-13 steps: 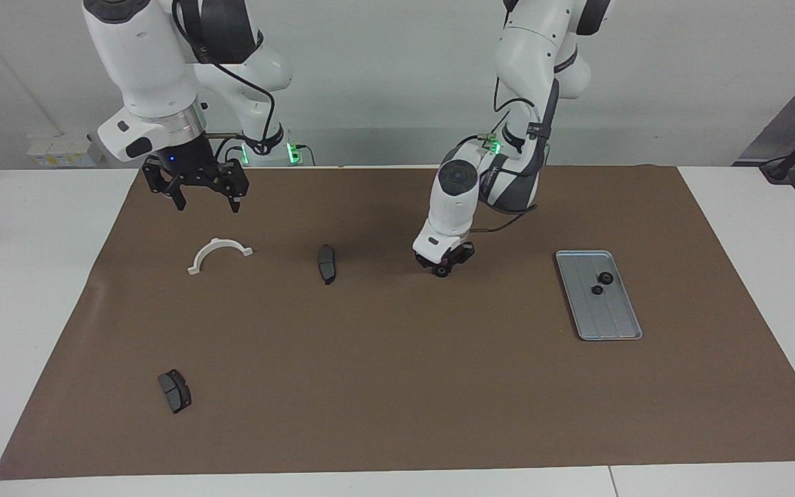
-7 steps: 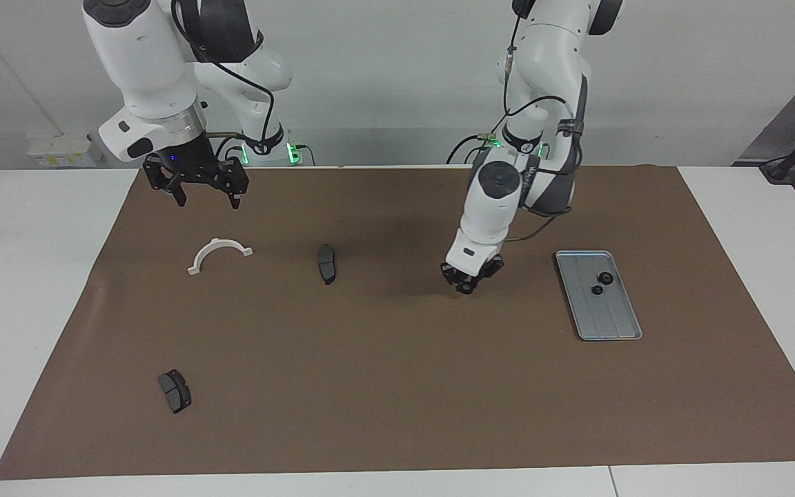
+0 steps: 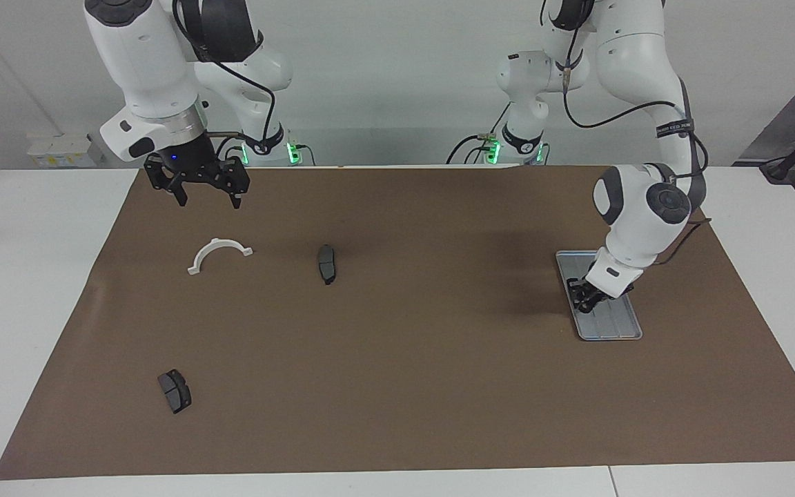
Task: Pick bearing gear from pile to tray
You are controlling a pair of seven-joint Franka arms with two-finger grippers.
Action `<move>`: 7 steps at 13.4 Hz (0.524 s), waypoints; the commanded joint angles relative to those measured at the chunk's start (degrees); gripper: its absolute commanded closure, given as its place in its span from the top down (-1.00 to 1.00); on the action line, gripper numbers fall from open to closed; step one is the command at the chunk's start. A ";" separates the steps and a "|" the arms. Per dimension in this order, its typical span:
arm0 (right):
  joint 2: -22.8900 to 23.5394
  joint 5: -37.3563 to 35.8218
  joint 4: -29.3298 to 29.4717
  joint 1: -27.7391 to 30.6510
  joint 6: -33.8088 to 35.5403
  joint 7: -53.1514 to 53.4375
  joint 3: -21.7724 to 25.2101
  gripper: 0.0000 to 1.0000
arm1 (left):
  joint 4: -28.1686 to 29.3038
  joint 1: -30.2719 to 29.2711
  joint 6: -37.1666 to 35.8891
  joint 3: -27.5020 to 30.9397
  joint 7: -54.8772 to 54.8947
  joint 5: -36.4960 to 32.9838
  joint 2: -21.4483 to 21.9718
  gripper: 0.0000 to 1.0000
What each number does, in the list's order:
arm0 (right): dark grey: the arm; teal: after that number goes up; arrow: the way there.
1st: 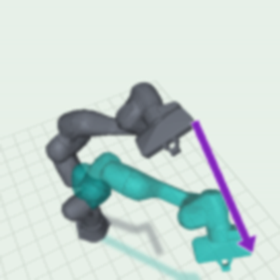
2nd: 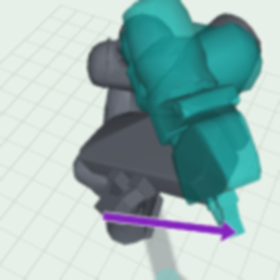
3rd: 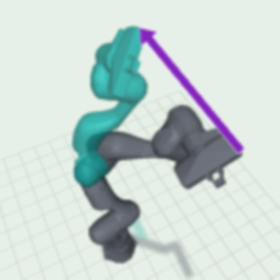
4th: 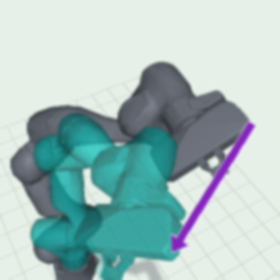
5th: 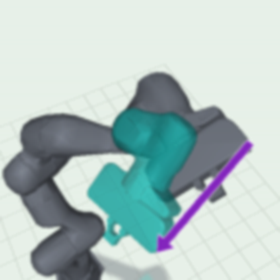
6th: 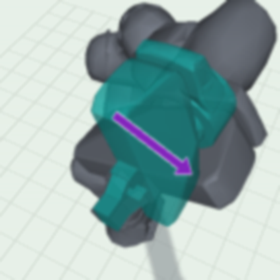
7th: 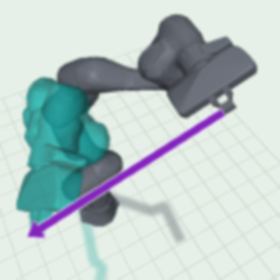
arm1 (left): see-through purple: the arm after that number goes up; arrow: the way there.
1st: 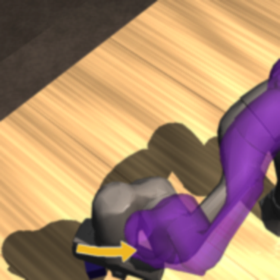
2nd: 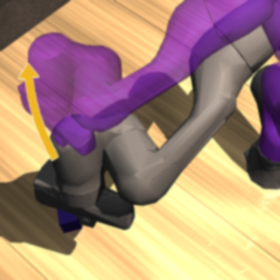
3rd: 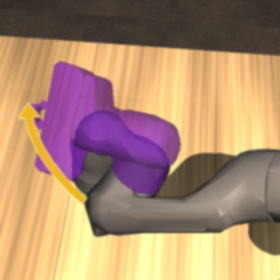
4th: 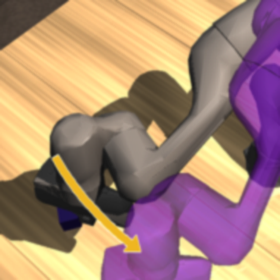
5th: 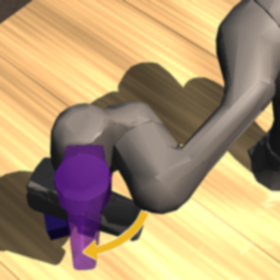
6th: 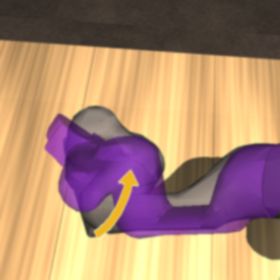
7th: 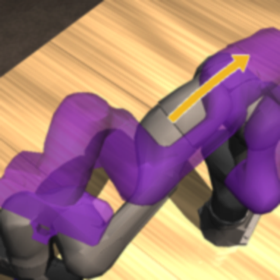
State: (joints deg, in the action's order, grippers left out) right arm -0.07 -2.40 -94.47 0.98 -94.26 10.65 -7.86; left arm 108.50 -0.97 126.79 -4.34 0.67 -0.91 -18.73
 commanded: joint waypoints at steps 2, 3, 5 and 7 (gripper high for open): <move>-0.63 1.25 -0.36 0.78 0.49 -0.80 -0.31 1.00 | 4.34 -1.40 0.47 -0.58 5.38 -0.76 2.55 -0.33; -0.63 1.25 -0.36 0.78 0.49 -0.80 -0.31 1.00 | 4.61 -1.84 0.47 -0.58 5.92 -0.85 2.55 0.27; -0.63 1.25 -0.36 0.78 0.57 -0.80 -0.31 1.00 | 3.39 -1.84 0.04 -0.58 5.83 -0.85 2.47 0.74; -0.63 1.34 -0.36 0.78 0.49 -0.80 -0.31 1.00 | -1.34 -1.75 -4.33 -0.75 5.66 -0.41 2.47 0.81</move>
State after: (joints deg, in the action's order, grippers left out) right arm -0.07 -2.40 -94.47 0.99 -94.26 10.65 -7.86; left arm 109.75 -2.00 126.37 -4.47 5.73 -0.91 -17.83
